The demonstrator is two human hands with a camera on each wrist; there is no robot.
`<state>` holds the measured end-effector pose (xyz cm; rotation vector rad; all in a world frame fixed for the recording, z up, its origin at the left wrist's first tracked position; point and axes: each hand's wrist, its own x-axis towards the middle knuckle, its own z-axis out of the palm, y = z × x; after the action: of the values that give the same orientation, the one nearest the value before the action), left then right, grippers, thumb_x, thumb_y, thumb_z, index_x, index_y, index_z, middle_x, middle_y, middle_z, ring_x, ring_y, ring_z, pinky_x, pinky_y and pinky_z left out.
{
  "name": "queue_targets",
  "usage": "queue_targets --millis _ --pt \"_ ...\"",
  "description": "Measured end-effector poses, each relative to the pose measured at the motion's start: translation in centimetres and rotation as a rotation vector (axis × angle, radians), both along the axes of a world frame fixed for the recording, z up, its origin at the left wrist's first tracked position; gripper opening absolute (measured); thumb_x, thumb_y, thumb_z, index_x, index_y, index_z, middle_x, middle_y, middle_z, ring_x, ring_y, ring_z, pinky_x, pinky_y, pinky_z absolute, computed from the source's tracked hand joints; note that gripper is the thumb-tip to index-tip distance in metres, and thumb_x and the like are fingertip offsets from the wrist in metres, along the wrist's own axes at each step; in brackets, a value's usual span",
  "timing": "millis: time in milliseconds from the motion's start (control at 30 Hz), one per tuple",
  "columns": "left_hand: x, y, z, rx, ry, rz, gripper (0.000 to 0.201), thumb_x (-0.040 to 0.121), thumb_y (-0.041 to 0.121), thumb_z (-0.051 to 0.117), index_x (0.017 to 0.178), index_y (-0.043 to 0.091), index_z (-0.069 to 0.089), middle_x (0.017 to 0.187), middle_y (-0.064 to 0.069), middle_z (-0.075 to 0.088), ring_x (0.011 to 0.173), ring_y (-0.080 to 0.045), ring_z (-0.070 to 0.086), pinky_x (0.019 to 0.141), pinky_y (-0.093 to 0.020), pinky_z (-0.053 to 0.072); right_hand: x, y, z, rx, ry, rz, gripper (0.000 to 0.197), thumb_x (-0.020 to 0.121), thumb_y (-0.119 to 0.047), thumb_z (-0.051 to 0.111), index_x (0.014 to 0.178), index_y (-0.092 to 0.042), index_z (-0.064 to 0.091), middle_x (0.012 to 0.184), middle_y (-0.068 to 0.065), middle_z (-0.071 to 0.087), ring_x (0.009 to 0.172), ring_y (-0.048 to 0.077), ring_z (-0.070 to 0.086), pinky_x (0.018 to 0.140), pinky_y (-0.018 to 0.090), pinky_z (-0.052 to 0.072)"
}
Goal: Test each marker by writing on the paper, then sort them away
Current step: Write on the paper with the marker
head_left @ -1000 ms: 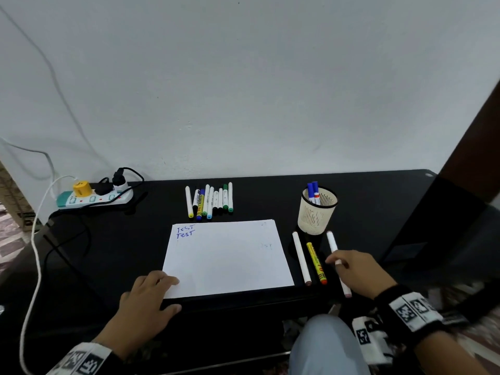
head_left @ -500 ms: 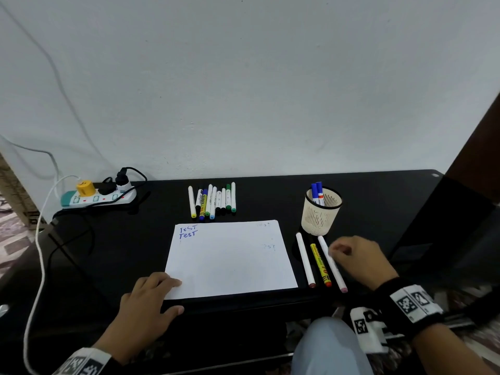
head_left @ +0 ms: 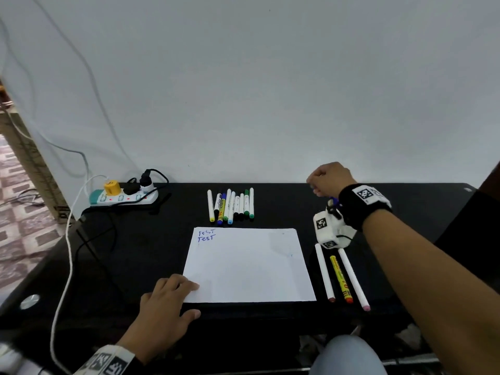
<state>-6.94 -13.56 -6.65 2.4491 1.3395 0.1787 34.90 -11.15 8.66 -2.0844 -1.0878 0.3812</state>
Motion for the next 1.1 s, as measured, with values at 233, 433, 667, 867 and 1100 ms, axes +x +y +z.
queue_targets --millis 233,433,667,867,1100 --pt "-0.1 0.0 0.1 -0.013 -0.054 0.008 0.052 0.088 0.052 0.057 0.136 0.043 0.041 0.128 0.028 0.026 0.130 -0.003 0.024 0.107 -0.037 0.026 -4.3 10.0 -4.2 -0.267 -0.040 0.121 0.011 0.085 -0.016 0.075 0.087 -0.006 0.070 0.081 0.008 0.073 0.071 0.021 0.072 0.052 0.020 0.058" --pt "-0.1 0.0 0.0 0.004 -0.079 0.011 0.055 0.086 0.051 0.056 0.138 0.043 0.040 0.134 0.026 0.027 0.132 -0.001 0.021 0.105 -0.033 0.022 -6.0 15.6 -9.6 -0.504 -0.244 0.153 0.025 0.074 -0.035 0.069 0.078 -0.011 0.064 0.089 0.009 0.073 0.073 0.028 0.068 0.063 0.029 0.049" --pt "-0.3 0.5 -0.4 0.010 -0.051 0.021 0.058 0.084 0.053 0.056 0.138 0.044 0.039 0.138 0.025 0.026 0.134 -0.002 0.018 0.108 -0.036 0.021 -9.0 14.8 -9.5 -0.524 -0.158 0.144 0.026 0.076 -0.032 0.070 0.095 -0.013 0.070 0.089 0.011 0.074 0.081 0.028 0.072 0.073 0.032 0.056" --pt "-0.4 0.7 -0.2 -0.002 -0.021 0.013 0.058 0.086 0.053 0.057 0.139 0.044 0.038 0.139 0.025 0.025 0.135 -0.002 0.017 0.111 -0.036 0.020 -8.2 13.8 -8.7 -0.443 -0.102 0.113 0.027 0.080 -0.030 0.074 0.093 -0.007 0.069 0.086 0.011 0.073 0.078 0.028 0.069 0.067 0.030 0.053" --pt "-0.7 0.9 0.8 -0.017 -0.053 -0.044 0.051 0.086 0.055 0.054 0.134 0.042 0.045 0.130 0.024 0.033 0.125 -0.001 0.028 0.106 -0.032 0.026 -8.0 6.7 -4.1 -0.190 0.081 0.174 0.025 0.085 -0.026 0.062 0.077 -0.005 0.074 0.062 0.004 0.073 0.049 0.014 0.059 0.054 0.026 0.047"
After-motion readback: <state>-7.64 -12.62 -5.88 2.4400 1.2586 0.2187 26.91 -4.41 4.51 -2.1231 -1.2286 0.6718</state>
